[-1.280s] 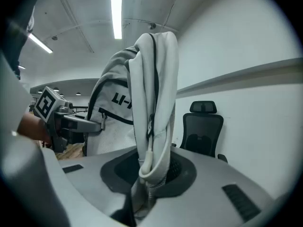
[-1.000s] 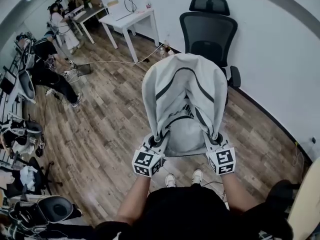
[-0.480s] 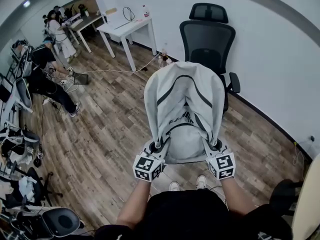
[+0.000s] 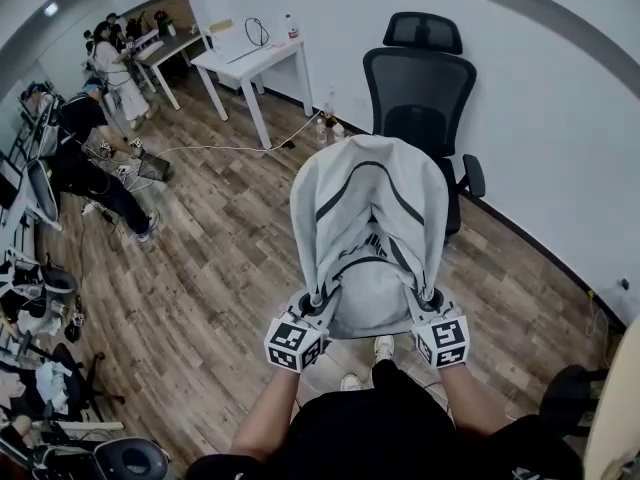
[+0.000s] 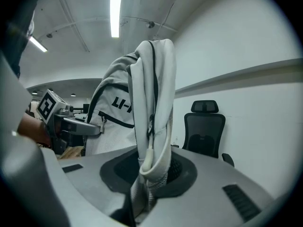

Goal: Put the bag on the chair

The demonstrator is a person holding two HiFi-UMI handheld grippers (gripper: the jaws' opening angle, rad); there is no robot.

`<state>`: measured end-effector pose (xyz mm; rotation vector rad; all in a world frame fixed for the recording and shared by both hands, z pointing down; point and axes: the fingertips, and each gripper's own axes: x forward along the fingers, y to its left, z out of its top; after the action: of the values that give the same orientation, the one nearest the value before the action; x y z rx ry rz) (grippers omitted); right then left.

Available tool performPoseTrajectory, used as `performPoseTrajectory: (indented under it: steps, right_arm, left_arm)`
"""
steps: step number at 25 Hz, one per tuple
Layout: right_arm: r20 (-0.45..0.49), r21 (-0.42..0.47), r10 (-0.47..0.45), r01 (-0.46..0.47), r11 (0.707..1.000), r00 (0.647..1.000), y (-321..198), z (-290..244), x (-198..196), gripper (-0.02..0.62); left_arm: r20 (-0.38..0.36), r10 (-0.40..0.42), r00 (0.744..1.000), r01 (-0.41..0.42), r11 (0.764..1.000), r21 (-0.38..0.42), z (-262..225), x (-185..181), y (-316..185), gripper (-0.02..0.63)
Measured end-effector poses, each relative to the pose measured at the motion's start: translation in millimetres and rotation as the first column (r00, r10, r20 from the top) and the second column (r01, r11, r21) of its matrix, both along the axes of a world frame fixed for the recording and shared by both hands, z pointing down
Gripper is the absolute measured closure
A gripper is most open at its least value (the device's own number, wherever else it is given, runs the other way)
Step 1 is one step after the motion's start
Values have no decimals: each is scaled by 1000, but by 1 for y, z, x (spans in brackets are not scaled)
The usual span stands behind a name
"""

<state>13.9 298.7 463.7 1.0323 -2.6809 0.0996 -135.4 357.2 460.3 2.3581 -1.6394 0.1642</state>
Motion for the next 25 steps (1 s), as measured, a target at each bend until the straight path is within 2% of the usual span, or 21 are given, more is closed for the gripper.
performPoseTrajectory:
  steps: [16, 25]
  right_arm:
    - [33, -4, -51, 51, 999, 998, -144, 4, 9, 508]
    - [41, -29, -78, 79, 996, 996, -185, 10, 16, 508]
  left_arm:
    - [37, -30, 999, 30, 1000, 0, 1, 13, -138, 508]
    - [26, -70, 997, 70, 997, -9, 6, 22, -177, 509]
